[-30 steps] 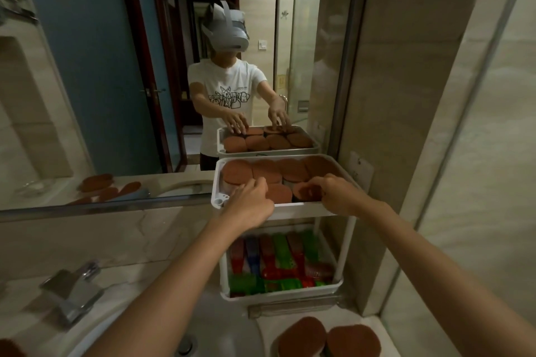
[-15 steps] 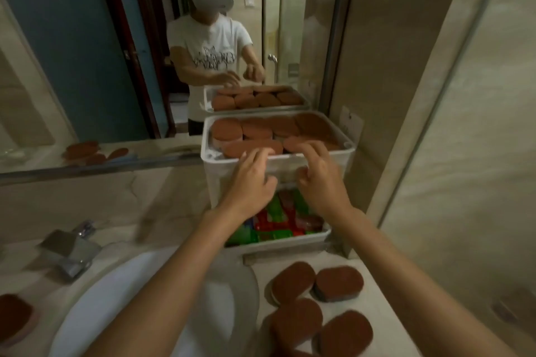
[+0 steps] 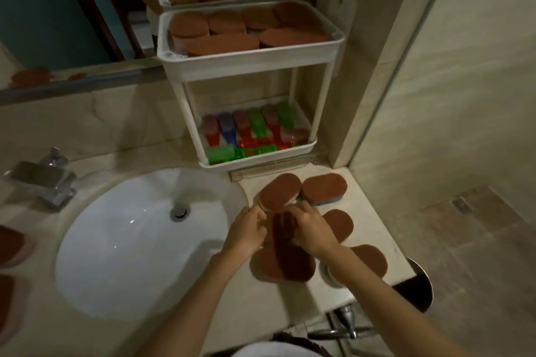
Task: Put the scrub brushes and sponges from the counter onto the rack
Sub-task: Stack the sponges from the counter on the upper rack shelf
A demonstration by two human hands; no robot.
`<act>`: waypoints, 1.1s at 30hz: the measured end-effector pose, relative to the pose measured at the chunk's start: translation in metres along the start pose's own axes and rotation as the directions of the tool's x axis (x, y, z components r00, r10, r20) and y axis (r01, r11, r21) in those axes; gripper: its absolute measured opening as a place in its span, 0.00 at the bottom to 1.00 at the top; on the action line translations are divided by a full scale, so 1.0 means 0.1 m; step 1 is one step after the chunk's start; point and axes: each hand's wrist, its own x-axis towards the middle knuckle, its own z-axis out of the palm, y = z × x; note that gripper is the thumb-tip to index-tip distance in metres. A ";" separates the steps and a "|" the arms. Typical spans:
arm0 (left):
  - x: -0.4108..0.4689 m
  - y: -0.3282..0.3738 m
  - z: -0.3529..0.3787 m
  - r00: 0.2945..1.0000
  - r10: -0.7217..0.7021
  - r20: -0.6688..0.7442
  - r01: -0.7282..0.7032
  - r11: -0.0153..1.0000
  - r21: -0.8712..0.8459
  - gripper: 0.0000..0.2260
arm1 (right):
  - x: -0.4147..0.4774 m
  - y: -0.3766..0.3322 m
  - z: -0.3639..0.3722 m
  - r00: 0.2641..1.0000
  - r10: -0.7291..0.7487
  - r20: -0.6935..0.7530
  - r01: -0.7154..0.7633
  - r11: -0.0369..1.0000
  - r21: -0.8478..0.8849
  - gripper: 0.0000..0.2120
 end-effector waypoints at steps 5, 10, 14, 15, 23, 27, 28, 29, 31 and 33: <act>-0.18 -0.16 0.10 0.947 0.104 0.303 -0.114 0.993 0.015 0.16 | 0.10 0.02 0.03 0.986 -0.088 0.143 0.109 0.983 -0.148 0.32; -0.31 -0.27 0.09 0.883 0.085 0.462 -0.162 0.978 0.129 0.32 | 0.16 -0.02 -0.02 0.992 -0.006 0.129 0.033 0.979 -0.201 0.32; -0.34 -0.36 0.11 0.923 0.073 0.377 -0.128 0.984 0.124 0.30 | 0.18 -0.06 0.01 0.991 0.038 0.125 -0.006 0.969 -0.245 0.25; -0.35 -0.40 0.10 0.940 0.060 0.335 -0.104 0.988 0.115 0.27 | 0.19 -0.07 0.02 0.992 0.048 0.113 -0.019 0.969 -0.246 0.26; -0.34 -0.64 -0.09 0.985 -0.059 0.165 0.057 0.998 0.017 0.17 | 0.24 -0.21 0.04 1.000 -0.014 0.018 0.019 0.956 -0.292 0.19; -0.30 -0.70 -0.27 0.993 -0.092 0.072 0.096 0.994 -0.058 0.18 | 0.26 -0.34 -0.05 0.992 -0.124 0.014 0.124 0.969 -0.215 0.13; -0.29 -0.70 -0.36 0.995 -0.088 0.056 0.093 0.992 -0.090 0.18 | 0.27 -0.38 -0.10 0.990 -0.142 -0.016 0.137 0.973 -0.186 0.13; -0.29 -0.68 -0.45 0.996 -0.079 0.039 0.083 0.989 -0.125 0.20 | 0.28 -0.43 -0.16 0.988 -0.147 -0.053 0.137 0.979 -0.152 0.15; -0.29 -0.61 -0.65 0.997 -0.072 -0.013 0.068 0.979 -0.190 0.21 | 0.29 -0.57 -0.35 0.981 -0.141 -0.133 0.133 0.989 -0.068 0.16; -0.27 -0.52 -0.87 0.991 -0.073 -0.113 0.048 0.976 -0.213 0.18 | 0.27 -0.72 -0.58 0.966 -0.151 -0.212 0.157 0.988 0.011 0.15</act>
